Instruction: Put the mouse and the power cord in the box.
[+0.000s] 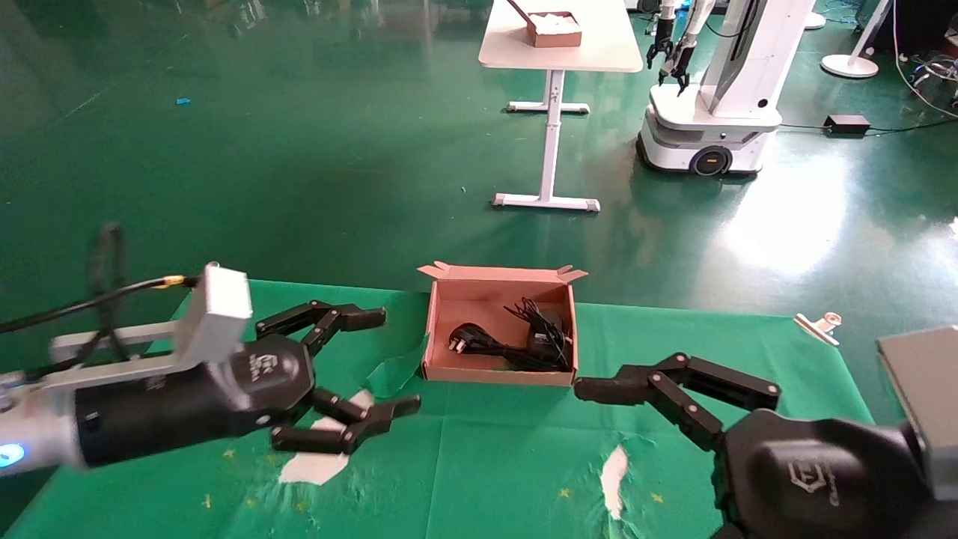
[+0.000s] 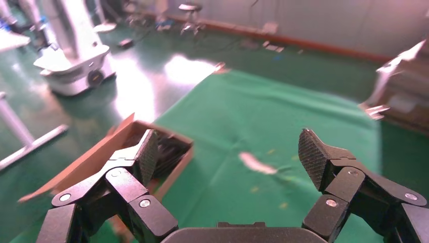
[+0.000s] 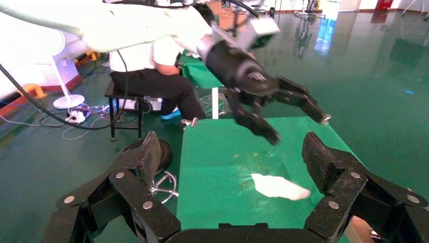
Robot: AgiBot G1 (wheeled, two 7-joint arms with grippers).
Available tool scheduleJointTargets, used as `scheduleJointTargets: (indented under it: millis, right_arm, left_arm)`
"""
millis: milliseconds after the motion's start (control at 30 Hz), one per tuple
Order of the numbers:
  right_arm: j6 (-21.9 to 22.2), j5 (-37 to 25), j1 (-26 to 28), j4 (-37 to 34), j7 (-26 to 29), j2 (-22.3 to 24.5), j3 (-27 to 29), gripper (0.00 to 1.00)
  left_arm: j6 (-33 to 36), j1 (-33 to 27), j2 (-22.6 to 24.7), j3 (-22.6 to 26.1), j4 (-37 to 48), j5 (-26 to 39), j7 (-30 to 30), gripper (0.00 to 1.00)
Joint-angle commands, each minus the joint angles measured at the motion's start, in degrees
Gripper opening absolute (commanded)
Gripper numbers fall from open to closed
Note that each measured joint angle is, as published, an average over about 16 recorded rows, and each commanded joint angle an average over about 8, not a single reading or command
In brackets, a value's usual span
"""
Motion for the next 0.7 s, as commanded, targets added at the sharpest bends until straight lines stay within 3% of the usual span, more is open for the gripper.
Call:
scheduleJointTargets:
  millis: [33,467,700]
  right_arm:
    - [0.0,0.0,0.0,0.0,0.0,0.0,0.0,1.00]
    - [0.0,0.1,0.0,0.0,0.0,0.1,0.0,1.00]
    - [0.0,0.2,-0.1,0.1,0.0,0.1,0.0,1.00]
  left_arm:
    - [1.7,1.5,-1.2,-1.8,-2.1,-1.6,-0.8,1.00]
    - [11.9,10.1,-7.9,-12.1,-14.6,-10.7,-5.6,1.00]
    - [13.3,11.3,-8.7,-13.5,-16.2,-12.0,-6.0,1.00]
